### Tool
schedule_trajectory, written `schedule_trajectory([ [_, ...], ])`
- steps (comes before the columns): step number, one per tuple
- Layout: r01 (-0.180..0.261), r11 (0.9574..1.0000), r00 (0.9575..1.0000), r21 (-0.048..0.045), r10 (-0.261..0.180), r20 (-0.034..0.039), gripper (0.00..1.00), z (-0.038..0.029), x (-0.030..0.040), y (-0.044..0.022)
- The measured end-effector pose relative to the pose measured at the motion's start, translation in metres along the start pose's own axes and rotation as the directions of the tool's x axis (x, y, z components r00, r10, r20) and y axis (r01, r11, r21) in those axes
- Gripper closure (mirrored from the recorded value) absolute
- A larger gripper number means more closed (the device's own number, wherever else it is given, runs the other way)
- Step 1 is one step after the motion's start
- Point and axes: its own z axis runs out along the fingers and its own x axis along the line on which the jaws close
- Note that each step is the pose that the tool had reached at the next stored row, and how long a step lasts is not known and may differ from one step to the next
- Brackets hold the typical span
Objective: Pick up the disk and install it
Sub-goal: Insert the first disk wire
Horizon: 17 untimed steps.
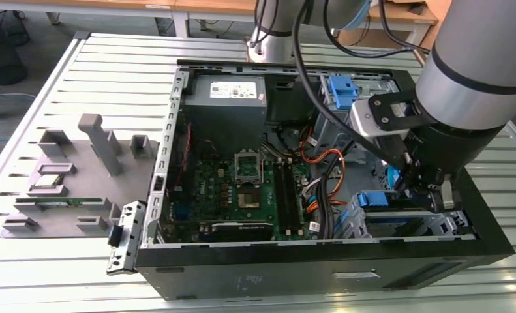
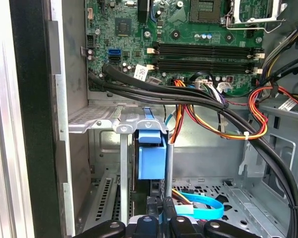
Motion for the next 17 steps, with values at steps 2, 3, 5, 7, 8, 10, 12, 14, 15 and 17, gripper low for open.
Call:
schedule_trajectory([
  [2, 0.0, 1.0, 1.0, -0.0001, 0.0, -0.0002, 0.84, 0.0002, 0.0, 0.0],
  [3, 0.0, 1.0, 1.0, 0.0, 0.0, -0.0002, 0.84, 0.0002, 0.0001, 0.0001],
  [5, 0.0, 1.0, 1.0, 0.0, 0.0, 0.0001, 0.84, 0.0007, 0.0001, 0.0002],
  [7, 0.0, 1.0, 1.0, -0.0001, 0.0, -0.0005, 0.84, 0.0013, 0.0001, 0.0003],
  [8, 0.0, 1.0, 1.0, -0.0001, 0.0, -0.0006, 0.84, 0.0013, 0.0001, 0.0003],
  [10, 0.0, 1.0, 1.0, -0.0001, 0.0, -0.0006, 0.84, 0.0015, 0.0001, 0.0004],
  [12, 0.0, 1.0, 1.0, 0.0, 0.0, -0.0007, 0.84, 0.0016, 0.0001, 0.0004],
  [14, 0.0, 1.0, 1.0, 0.0, 0.0, -0.0001, 0.84, 0.0019, 0.0001, 0.0004],
  [15, 0.0, 1.0, 1.0, 0.0, 0.0, -0.0001, 0.83, 0.0021, 0.0001, 0.0005],
  [17, 0.0, 1.0, 1.0, 0.0001, 0.0, -0.0006, 0.76, 0.0021, 0.0001, 0.0005],
])
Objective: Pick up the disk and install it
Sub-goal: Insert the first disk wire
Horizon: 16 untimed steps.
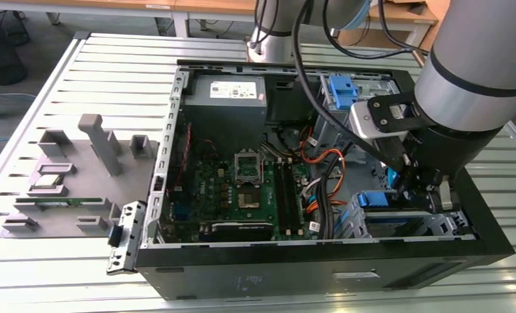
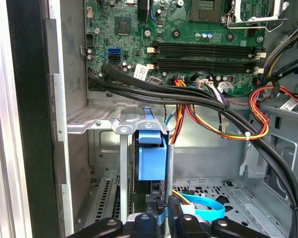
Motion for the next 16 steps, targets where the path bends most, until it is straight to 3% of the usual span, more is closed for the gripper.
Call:
schedule_trajectory([
  [7, 0.0, 1.0, 1.0, -0.0001, 0.0, -0.0008, 0.76, -0.0043, -0.0003, -0.0009],
  [16, 0.0, 1.0, 1.0, -0.0001, 0.0, -0.0009, 0.76, -0.0239, -0.0016, -0.0053],
])
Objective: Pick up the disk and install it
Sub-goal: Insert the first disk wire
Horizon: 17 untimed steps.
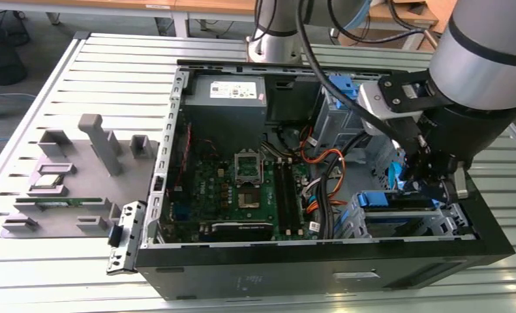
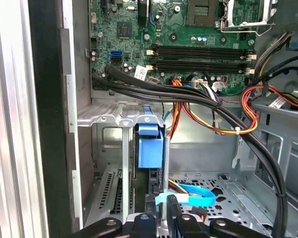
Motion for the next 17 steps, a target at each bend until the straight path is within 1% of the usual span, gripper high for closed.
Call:
schedule_trajectory([
  [6, 0.0, 1.0, 1.0, 0.0, 0.0, 0.0001, 0.76, -0.0133, -0.0009, -0.003],
  [8, 0.0, 1.0, 1.0, 0.0, 0.0, 0.0, 0.76, -0.0162, -0.0011, -0.0036],
  [14, 0.0, 1.0, 1.0, 0.0, 0.0, 0.0001, 0.76, -0.0167, -0.0011, -0.0037],
  [15, 0.0, 1.0, 1.0, -0.0016, 0.0, 0.0, 0.76, -0.0167, -0.0011, -0.0037],
  [16, -0.001, 0.9999, 1.0, -0.0121, 0.001, 0.0, 0.76, -0.0166, -0.0012, -0.0038],
  [17, -0.002, 0.9996, 1.0, -0.0295, 0.002, -0.0001, 0.76, -0.0163, -0.0011, -0.0039],
])
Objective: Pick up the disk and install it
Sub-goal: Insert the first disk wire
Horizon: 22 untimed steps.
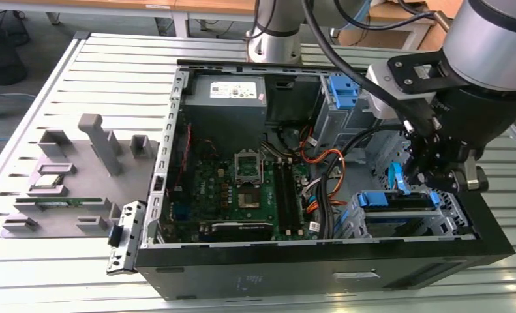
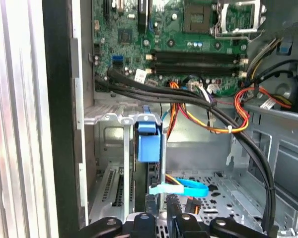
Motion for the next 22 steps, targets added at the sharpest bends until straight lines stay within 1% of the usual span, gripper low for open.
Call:
schedule_trajectory([
  [3, -0.004, 0.9985, 1.0, -0.0539, 0.004, 0.0001, 0.76, 0.0007, 0.0001, -0.0005],
  [6, -0.007, 0.9941, 1.0, -0.1079, 0.007, -0.0003, 0.76, 0.0013, 0.0001, -0.001],
  [9, -0.011, 0.9867, 0.9999, -0.1624, 0.011, -0.001, 0.76, 0.0018, 0.0001, -0.0016],
  [12, -0.015, 0.9764, 0.9999, -0.2154, 0.015, -0.0017, 0.76, 0.0023, 0.0002, -0.0021],
  [13, -0.016, 0.9728, 0.9999, -0.231, 0.016, -0.002, 0.76, 0.0024, 0.0002, -0.0021],
  [14, -0.016, 0.9723, 0.9999, -0.233, 0.016, -0.0021, 0.76, 0.0024, 0.0001, -0.0021],
  [19, -0.016, 0.9723, 0.9999, -0.2332, 0.016, -0.0019, 0.76, 0.0025, 0.0002, -0.0023],
  [22, -0.016, 0.9723, 0.9999, -0.2332, 0.016, -0.002, 0.76, 0.003, 0.0003, -0.0052],
])
